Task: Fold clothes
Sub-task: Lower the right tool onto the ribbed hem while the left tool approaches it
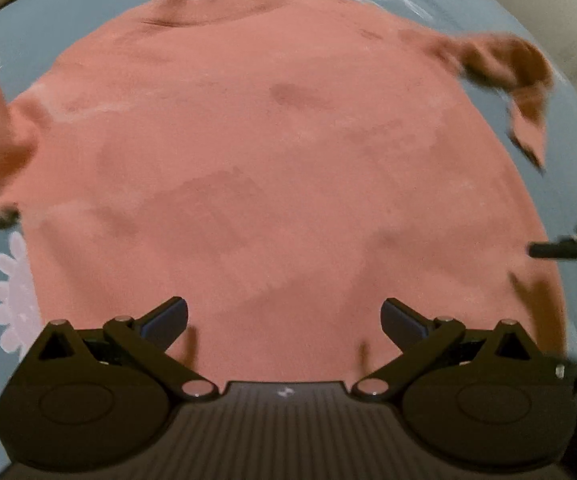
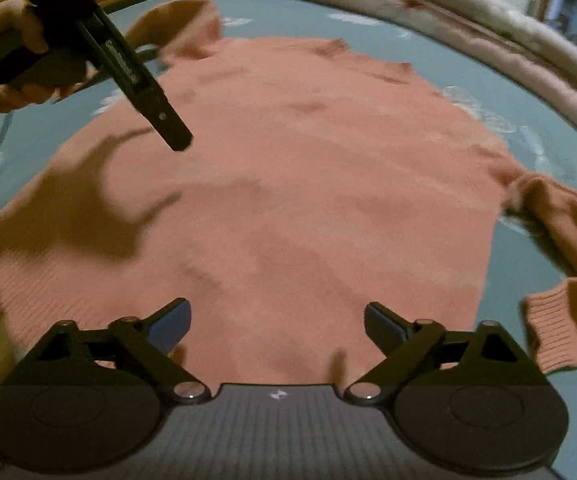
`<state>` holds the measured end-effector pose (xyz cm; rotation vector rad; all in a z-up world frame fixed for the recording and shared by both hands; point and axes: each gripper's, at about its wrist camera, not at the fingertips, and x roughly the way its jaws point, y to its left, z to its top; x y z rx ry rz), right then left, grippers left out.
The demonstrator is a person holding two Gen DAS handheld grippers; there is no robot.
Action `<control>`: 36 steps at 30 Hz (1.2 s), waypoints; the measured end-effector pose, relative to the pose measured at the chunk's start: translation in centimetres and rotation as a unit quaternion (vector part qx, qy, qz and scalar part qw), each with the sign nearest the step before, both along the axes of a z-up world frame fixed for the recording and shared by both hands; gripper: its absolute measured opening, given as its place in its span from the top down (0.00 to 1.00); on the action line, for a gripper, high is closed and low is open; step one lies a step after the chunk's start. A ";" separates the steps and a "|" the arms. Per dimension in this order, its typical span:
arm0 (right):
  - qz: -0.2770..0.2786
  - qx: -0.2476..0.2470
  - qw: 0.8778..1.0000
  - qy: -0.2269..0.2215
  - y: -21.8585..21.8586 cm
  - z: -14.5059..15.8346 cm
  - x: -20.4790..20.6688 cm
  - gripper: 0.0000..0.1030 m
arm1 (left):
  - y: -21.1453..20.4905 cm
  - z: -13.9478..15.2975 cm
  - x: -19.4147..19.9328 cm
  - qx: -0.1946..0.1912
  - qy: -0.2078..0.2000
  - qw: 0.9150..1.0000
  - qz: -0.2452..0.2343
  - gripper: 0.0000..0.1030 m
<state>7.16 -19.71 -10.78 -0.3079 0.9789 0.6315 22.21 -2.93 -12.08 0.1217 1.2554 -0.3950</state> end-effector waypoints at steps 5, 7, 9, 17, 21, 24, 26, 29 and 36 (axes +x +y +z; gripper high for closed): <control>0.094 -0.004 0.995 0.036 0.5 0.7 -4.2 0.43 | -2.1 0.9 -5.7 -0.036 -0.044 0.991 -0.118 0.06; 0.148 -0.039 0.987 0.041 1.4 0.5 -6.3 0.51 | -3.0 1.7 -8.9 -0.023 -0.072 0.979 -0.188 0.17; 0.198 -0.082 0.976 0.049 2.3 -0.1 -8.2 0.65 | -3.8 1.7 -11.9 0.007 -0.101 0.959 -0.264 0.35; 0.246 -0.146 0.958 0.028 3.6 -1.8 -10.7 0.72 | -5.5 0.3 -19.5 0.009 -0.105 0.910 -0.400 0.53; 0.255 -0.168 0.952 0.004 4.4 -2.1 -11.1 0.91 | -7.1 -0.3 -20.9 0.008 -0.108 0.901 -0.421 0.51; 0.254 -0.177 0.950 -0.019 4.8 -1.8 -11.3 0.93 | -8.2 -0.7 -21.0 0.008 -0.113 0.901 -0.420 0.49; 0.238 -0.161 0.958 -0.023 4.7 -1.0 -10.9 0.94 | -8.7 -1.1 -20.7 0.005 -0.109 0.905 -0.411 0.49; 0.214 -0.134 0.967 -0.014 4.3 0.3 -10.1 0.94 | -9.3 -1.8 -20.3 0.005 -0.090 0.914 -0.395 0.52; 0.187 -0.087 0.979 0.007 3.3 2.4 -9.2 0.94 | -9.0 -1.5 -21.0 0.012 -0.098 0.919 -0.382 0.62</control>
